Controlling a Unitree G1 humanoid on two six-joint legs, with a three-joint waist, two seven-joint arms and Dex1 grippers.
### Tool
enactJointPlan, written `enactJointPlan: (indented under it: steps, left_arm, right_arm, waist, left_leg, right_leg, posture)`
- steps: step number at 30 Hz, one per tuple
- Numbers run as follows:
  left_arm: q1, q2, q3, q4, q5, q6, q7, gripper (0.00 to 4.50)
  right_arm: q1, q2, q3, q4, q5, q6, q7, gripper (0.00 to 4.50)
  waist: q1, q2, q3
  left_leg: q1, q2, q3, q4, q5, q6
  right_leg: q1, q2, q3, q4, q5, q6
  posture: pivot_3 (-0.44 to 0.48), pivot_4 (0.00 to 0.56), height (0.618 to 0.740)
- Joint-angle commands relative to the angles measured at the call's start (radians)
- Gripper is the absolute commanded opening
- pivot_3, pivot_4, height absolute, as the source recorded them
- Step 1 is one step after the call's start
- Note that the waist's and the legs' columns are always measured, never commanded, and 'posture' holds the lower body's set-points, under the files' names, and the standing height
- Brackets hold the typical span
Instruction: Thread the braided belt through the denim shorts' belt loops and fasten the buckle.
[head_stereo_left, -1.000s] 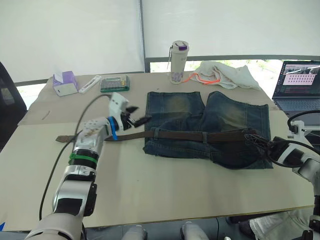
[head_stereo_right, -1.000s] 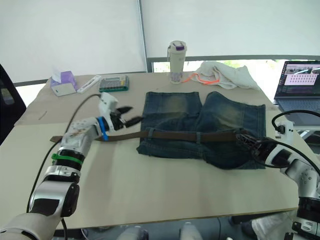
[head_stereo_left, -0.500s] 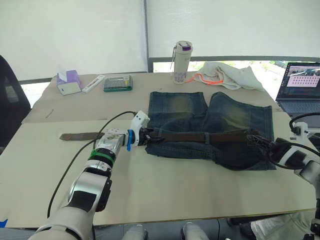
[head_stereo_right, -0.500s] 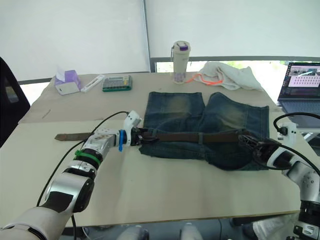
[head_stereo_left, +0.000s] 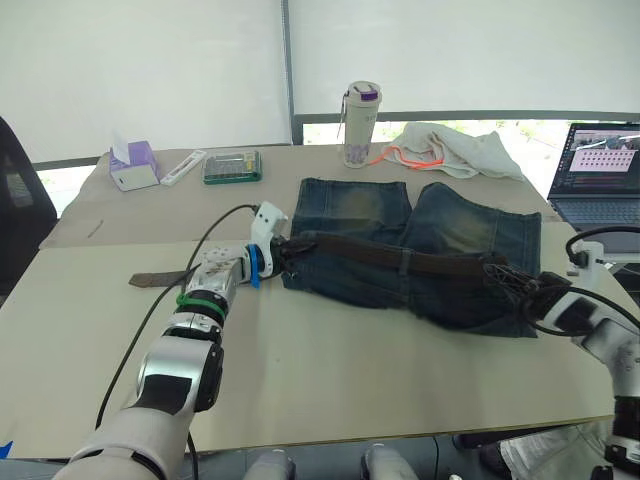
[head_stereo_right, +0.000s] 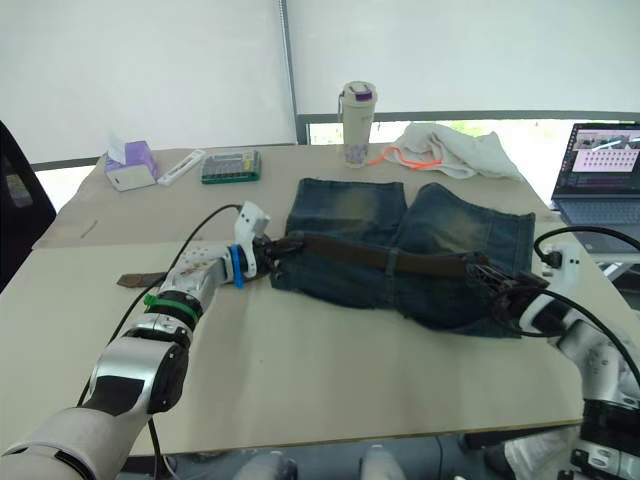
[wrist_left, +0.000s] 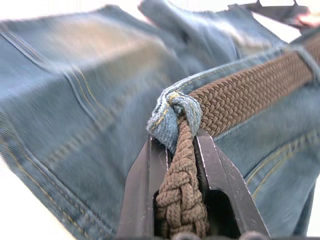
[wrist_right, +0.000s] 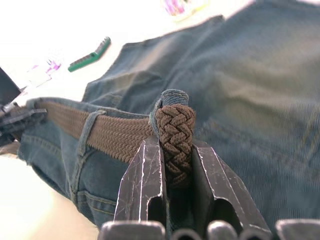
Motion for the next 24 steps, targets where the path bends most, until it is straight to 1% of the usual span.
enactJointPlan:
  steps: [1, 2, 4, 5, 7, 9, 10, 11, 13, 15, 18, 20, 21, 22, 24]
  left_arm:
    - [-0.08, -0.009, 0.033, 0.061, 0.018, -0.116, 0.129, 0.0]
    - [-0.093, -0.011, 0.035, 0.08, 0.025, -0.142, 0.148, 0.0]
    - [-0.101, -0.009, 0.035, 0.093, 0.029, -0.188, 0.124, 0.0]
    - [-0.097, -0.004, 0.031, 0.091, 0.033, -0.216, 0.096, 0.0]
    - [-0.062, 0.015, 0.02, 0.064, 0.029, -0.291, -0.012, 0.0]
    - [-0.019, 0.038, 0.006, 0.045, 0.035, -0.362, -0.102, 0.0]
    - [-0.002, 0.049, -0.001, 0.04, 0.047, -0.401, -0.113, 0.0]
    - [0.02, 0.062, -0.016, 0.03, 0.068, -0.456, -0.122, 0.0]
    - [0.075, 0.084, -0.033, -0.012, 0.083, -0.558, -0.149, 0.0]
    - [0.131, 0.099, -0.051, -0.063, 0.09, -0.648, -0.182, 0.0]
    - [0.221, 0.138, -0.095, -0.128, 0.118, -0.842, -0.226, 0.0]
    - [0.28, 0.18, -0.13, -0.155, 0.128, -0.98, -0.273, 0.0]
    - [0.303, 0.203, -0.146, -0.158, 0.131, -1.037, -0.293, 0.0]
    - [0.318, 0.221, -0.16, -0.155, 0.127, -1.068, -0.317, 0.0]
    - [0.344, 0.262, -0.192, -0.133, 0.121, -1.106, -0.373, 0.0]
  right_arm:
    - [-0.084, 0.026, 0.069, 0.055, -0.098, -0.184, -0.002, 0.26]
    - [-0.104, 0.037, 0.091, 0.077, -0.13, -0.243, 0.003, 0.26]
    - [-0.118, 0.046, 0.108, 0.099, -0.17, -0.336, 0.02, 0.26]
    - [-0.115, 0.049, 0.11, 0.097, -0.179, -0.376, 0.034, 0.26]
    - [-0.061, 0.035, 0.133, 0.057, -0.215, -0.482, 0.094, 0.26]
    - [0.001, 0.01, 0.17, 0.033, -0.284, -0.641, 0.163, 0.26]
    - [0.019, 0.002, 0.181, 0.04, -0.32, -0.728, 0.181, 0.26]
    - [0.041, -0.014, 0.19, 0.064, -0.362, -0.832, 0.199, 0.26]
    - [0.103, -0.054, 0.202, 0.142, -0.455, -1.126, 0.24, 0.26]
    - [0.154, -0.095, 0.221, 0.225, -0.505, -1.413, 0.304, 0.26]
    - [0.202, -0.155, 0.27, 0.353, -0.505, -1.844, 0.369, 0.26]
    - [0.227, -0.211, 0.332, 0.467, -0.507, -2.119, 0.372, 0.26]
    - [0.227, -0.235, 0.356, 0.528, -0.527, -2.227, 0.355, 0.26]
    - [0.224, -0.256, 0.385, 0.571, -0.539, -2.295, 0.338, 0.26]
    - [0.238, -0.288, 0.415, 0.589, -0.575, -2.339, 0.326, 0.26]
  waist:
    - [0.001, 0.0, 0.0]
    - [0.002, 0.0, 0.0]
    - [0.001, 0.0, 0.0]
    - [0.002, 0.0, 0.0]
    - [0.004, 0.0, 0.0]
    - [0.004, 0.0, 0.0]
    - [0.003, 0.0, 0.0]
    - [0.001, 0.0, 0.0]
    - [-0.001, 0.0, 0.0]
    - [0.001, 0.0, 0.0]
    - [-0.001, 0.0, 0.0]
    - [-0.002, 0.0, 0.0]
    - [-0.002, 0.0, 0.0]
    - [-0.002, 0.0, 0.0]
    - [-0.004, 0.0, 0.0]
  left_leg:
    - [0.0, 0.0, 0.0, 0.0, 0.0, 0.0]
    - [0.0, 0.0, 0.0, 0.0, 0.0, 0.0]
    - [0.0, 0.0, 0.0, 0.001, 0.0, 0.0]
    - [0.0, 0.0, 0.0, 0.001, 0.0, 0.0]
    - [-0.001, 0.0, 0.0, 0.001, 0.0, 0.0]
    - [-0.002, 0.0, 0.0, 0.001, 0.0, 0.0]
    - [-0.002, -0.001, 0.0, 0.001, 0.0, 0.0]
    - [-0.002, -0.001, 0.0, 0.001, 0.0, 0.0]
    - [-0.001, -0.001, 0.001, 0.001, 0.0, 0.0]
    - [0.0, -0.001, 0.001, 0.002, 0.0, 0.0]
    - [0.002, 0.0, 0.002, 0.001, 0.0, 0.0]
    - [0.003, 0.0, 0.003, 0.001, 0.0, 0.0]
    - [0.004, 0.0, 0.003, 0.001, 0.0, 0.0]
    - [0.005, 0.0, 0.004, 0.0, 0.0, 0.0]
    - [0.006, 0.0, 0.005, 0.0, 0.0, 0.001]
  right_leg:
    - [0.0, 0.0, 0.0, 0.0, 0.0, 0.0]
    - [0.0, 0.0, 0.0, 0.0, 0.0, 0.0]
    - [0.0, 0.0, 0.0, 0.0, 0.0, 0.0]
    - [0.0, 0.0, 0.0, 0.0, 0.0, 0.0]
    - [-0.001, 0.0, 0.0, 0.0, 0.0, 0.0]
    - [-0.001, 0.0, -0.001, 0.001, 0.0, 0.0]
    - [0.0, 0.0, -0.001, 0.002, 0.0, 0.001]
    - [0.0, 0.0, -0.001, 0.001, 0.0, 0.001]
    - [0.0, 0.0, 0.0, -0.001, 0.0, 0.001]
    - [0.0, 0.0, 0.0, -0.001, 0.0, 0.001]
    - [0.002, 0.0, 0.001, -0.002, 0.0, 0.002]
    - [0.003, 0.0, 0.002, -0.001, 0.0, 0.002]
    - [0.003, 0.0, 0.003, -0.001, 0.0, 0.002]
    - [0.004, -0.001, 0.003, -0.002, 0.0, 0.001]
    - [0.004, 0.0, 0.005, -0.002, 0.0, 0.001]
  posture:
    - [0.0, 0.15, 0.74]
    - [0.0, 0.15, 0.74]
    - [0.0, 0.15, 0.74]
    - [0.0, 0.15, 0.74]
    - [0.0, 0.15, 0.74]
    - [0.0, 0.15, 0.74]
    - [0.0, 0.15, 0.74]
    - [0.0, 0.15, 0.74]
    - [0.0, 0.15, 0.74]
    - [0.0, 0.15, 0.74]
    - [0.0, 0.15, 0.74]
    - [0.0, 0.15, 0.74]
    - [0.0, 0.15, 0.74]
    - [0.0, 0.15, 0.74]
    - [0.0, 0.15, 0.74]
